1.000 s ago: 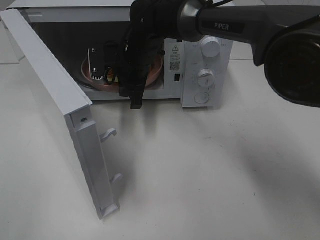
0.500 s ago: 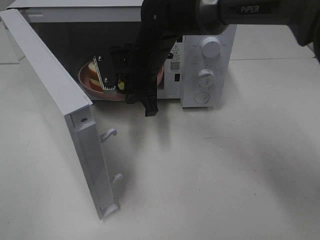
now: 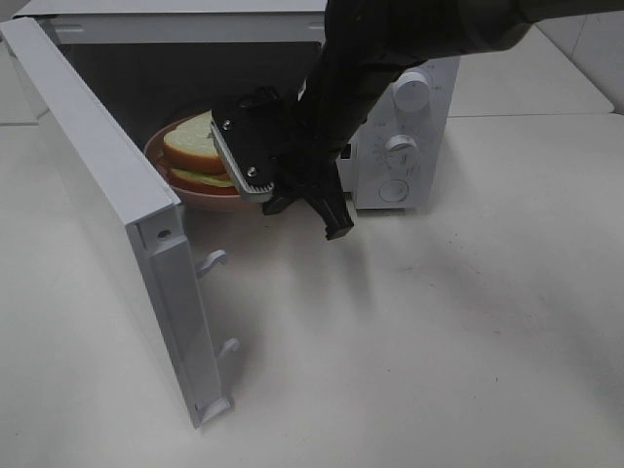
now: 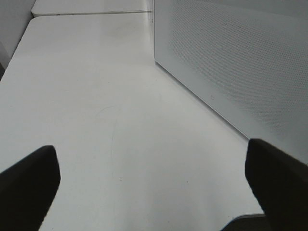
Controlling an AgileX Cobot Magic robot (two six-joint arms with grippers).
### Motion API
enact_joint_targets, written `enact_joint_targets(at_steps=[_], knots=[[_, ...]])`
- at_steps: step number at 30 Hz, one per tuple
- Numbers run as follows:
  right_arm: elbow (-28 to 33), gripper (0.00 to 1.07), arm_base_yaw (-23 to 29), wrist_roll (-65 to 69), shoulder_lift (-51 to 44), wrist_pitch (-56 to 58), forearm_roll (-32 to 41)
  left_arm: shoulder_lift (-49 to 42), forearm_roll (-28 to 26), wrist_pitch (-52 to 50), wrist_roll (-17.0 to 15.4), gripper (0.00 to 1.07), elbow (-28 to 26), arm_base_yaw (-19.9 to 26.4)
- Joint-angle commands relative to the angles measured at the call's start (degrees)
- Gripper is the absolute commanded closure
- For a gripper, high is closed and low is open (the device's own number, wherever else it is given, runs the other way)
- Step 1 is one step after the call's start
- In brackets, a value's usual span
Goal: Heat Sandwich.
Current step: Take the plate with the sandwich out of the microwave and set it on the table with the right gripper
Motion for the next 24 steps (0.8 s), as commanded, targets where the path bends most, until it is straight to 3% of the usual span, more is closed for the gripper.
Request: enact_joint_targets(at_steps=[1,13,24], knots=[[3.1,1.07,-1.3,-5.3,-3.5,-1.9,1.6,-0.9,0.2,-0.6,-0.1,0.09,0.2,-0.1],[15.6,1.07,-1.6,-13.3,-13.3,-8.9,7.3,-0.9,0.2,-0.6,-0.1,0.09,0.2,-0.1],[24.3,1.07,-1.6,-13.2,-20.9,-10.9,7.7,-0.9,0.2,-0.6,-0.1,0.09,0.2,-0.1]])
